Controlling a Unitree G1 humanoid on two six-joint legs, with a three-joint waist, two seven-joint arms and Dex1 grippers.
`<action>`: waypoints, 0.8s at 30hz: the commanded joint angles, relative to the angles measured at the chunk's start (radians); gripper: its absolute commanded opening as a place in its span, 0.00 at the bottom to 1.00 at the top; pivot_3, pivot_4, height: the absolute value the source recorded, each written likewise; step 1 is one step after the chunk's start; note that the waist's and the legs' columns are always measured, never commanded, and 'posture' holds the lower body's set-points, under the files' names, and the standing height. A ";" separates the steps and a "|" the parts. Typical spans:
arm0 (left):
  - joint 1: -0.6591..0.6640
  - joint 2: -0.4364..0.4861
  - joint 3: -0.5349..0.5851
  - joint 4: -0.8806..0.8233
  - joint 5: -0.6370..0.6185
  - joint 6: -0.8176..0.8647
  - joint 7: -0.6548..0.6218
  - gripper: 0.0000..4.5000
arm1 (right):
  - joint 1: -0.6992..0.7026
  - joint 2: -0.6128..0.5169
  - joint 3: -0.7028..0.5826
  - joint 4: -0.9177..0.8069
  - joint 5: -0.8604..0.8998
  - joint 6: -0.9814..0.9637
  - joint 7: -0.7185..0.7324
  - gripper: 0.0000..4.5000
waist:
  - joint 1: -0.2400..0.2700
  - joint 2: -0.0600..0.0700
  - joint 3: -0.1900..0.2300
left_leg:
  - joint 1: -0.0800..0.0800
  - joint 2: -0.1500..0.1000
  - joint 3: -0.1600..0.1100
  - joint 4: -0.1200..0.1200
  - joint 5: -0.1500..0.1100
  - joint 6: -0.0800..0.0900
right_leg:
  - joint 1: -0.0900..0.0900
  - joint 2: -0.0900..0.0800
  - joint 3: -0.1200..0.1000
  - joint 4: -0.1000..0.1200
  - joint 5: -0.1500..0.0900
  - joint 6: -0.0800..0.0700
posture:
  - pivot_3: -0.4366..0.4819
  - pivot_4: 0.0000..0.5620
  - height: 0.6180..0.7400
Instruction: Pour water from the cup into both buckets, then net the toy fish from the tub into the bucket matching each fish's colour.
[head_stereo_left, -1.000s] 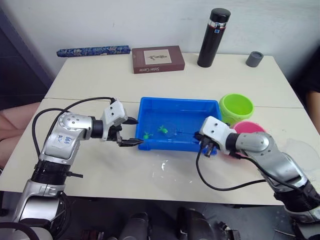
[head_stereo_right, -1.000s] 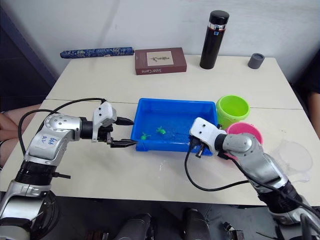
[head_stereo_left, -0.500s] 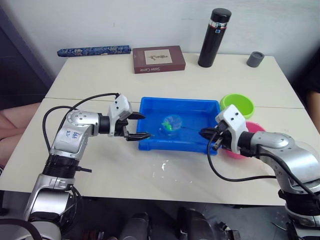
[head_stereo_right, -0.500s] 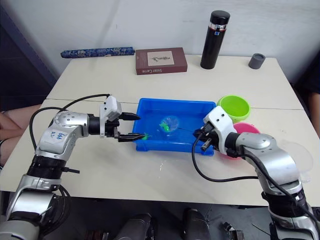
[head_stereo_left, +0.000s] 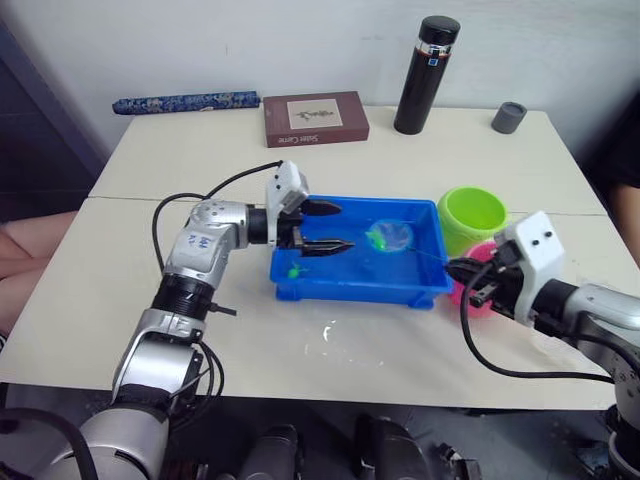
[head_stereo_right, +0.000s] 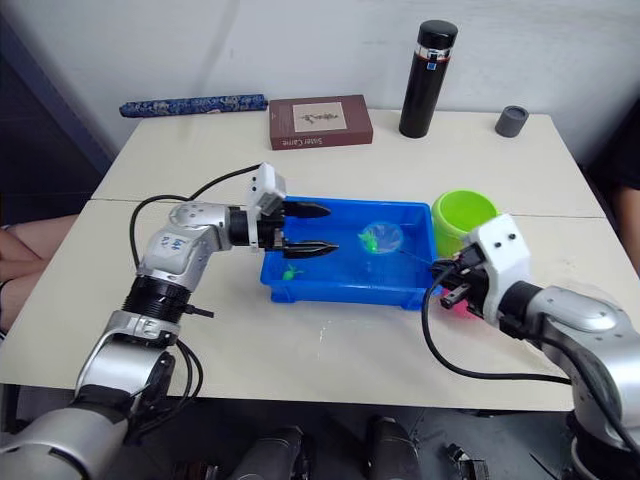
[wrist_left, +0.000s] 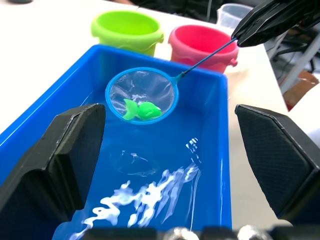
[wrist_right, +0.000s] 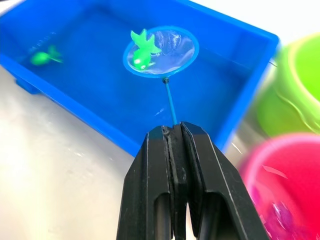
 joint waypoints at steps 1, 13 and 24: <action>-0.034 -0.032 0.006 0.018 -0.016 -0.027 -0.016 0.99 | -0.007 -0.003 -0.122 -0.074 0.018 0.029 -0.045 0.00 | 0.001 0.000 0.000 | 0.000 0.000 0.001 0.000 0.000 0.000 | 0.000 0.000 0.000 0.001 0.000 0.000 | 0.48 0.27 1.00; -0.031 -0.091 0.007 -0.003 -0.015 -0.024 -0.007 0.99 | 0.087 -0.274 -0.080 0.074 -0.239 -0.272 -0.114 0.00 | 0.003 0.000 0.000 | 0.001 -0.001 0.002 0.000 0.000 0.001 | 0.000 0.000 0.002 0.000 0.000 0.000 | 0.48 0.27 1.00; 0.008 -0.045 0.021 -0.072 -0.019 0.004 0.013 0.99 | 0.265 -0.727 0.317 0.378 -0.956 -1.045 -0.202 0.00 | 0.003 0.000 0.000 | 0.003 0.000 0.004 -0.001 0.001 0.000 | 0.001 -0.001 0.003 -0.001 0.000 0.000 | 0.48 0.27 1.00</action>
